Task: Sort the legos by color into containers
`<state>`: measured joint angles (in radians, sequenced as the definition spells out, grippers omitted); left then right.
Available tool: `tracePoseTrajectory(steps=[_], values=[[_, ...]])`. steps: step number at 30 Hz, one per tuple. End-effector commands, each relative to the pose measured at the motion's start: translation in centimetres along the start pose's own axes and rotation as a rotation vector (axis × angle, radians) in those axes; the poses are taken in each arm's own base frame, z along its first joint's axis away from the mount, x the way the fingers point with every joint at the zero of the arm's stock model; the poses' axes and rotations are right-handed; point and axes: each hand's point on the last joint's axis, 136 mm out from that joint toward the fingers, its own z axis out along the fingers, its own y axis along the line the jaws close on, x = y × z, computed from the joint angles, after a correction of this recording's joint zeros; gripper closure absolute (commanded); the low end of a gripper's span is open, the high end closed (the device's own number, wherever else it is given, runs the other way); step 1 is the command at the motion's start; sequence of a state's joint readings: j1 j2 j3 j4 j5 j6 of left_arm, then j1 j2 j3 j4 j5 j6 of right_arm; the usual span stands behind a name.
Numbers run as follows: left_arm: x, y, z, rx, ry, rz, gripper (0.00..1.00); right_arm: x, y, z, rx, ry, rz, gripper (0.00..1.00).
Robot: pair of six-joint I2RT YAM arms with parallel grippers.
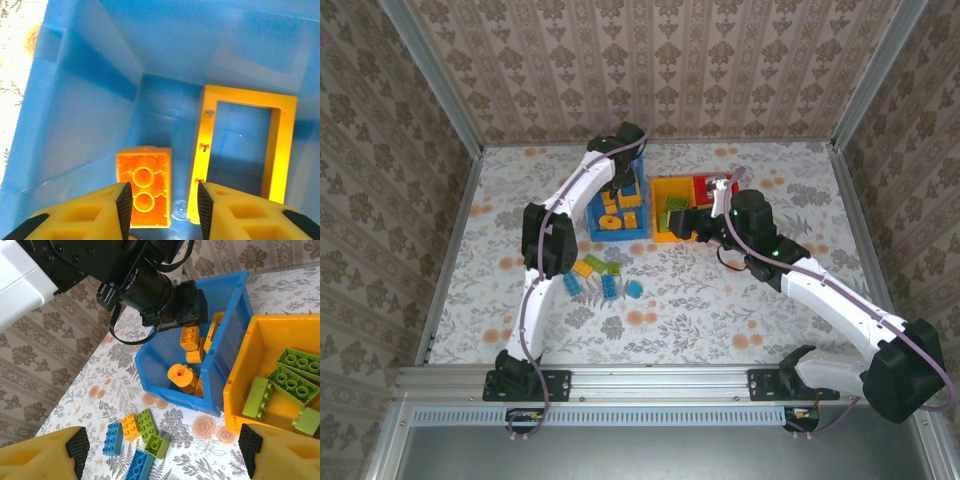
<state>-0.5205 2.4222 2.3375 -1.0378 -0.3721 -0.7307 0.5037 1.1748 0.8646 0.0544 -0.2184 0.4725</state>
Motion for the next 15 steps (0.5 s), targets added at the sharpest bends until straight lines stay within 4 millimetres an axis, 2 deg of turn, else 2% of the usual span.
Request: tracePoseTrajectory(steps=[1,4,8,12,15], values=[[-2.2,0.0,-4.7,0.035,-0.085,-0.004,0.55,0.5,0.1,-0.7,-0.013,0.013,0.009,0.18],[-2.7,-1.2,-6.9,0.083,-0.123,0.006,0.53,0.6,0.2,-0.9,-0.012,0.014,0.0,0.18],[-2.9,-1.2,-10.3,0.125,-0.154,0.002,0.47,1.0,-0.2,-1.2,0.013,0.043,-0.056,0.19],[-2.7,0.5,-14.5,0.17,-0.184,0.0,0.4,2.0,-0.5,-1.3,0.033,0.095,-0.123,0.19],[-1.4,2.3,-17.0,0.212,-0.194,0.015,0.36,3.4,0.1,-1.1,0.025,0.15,-0.202,0.2]])
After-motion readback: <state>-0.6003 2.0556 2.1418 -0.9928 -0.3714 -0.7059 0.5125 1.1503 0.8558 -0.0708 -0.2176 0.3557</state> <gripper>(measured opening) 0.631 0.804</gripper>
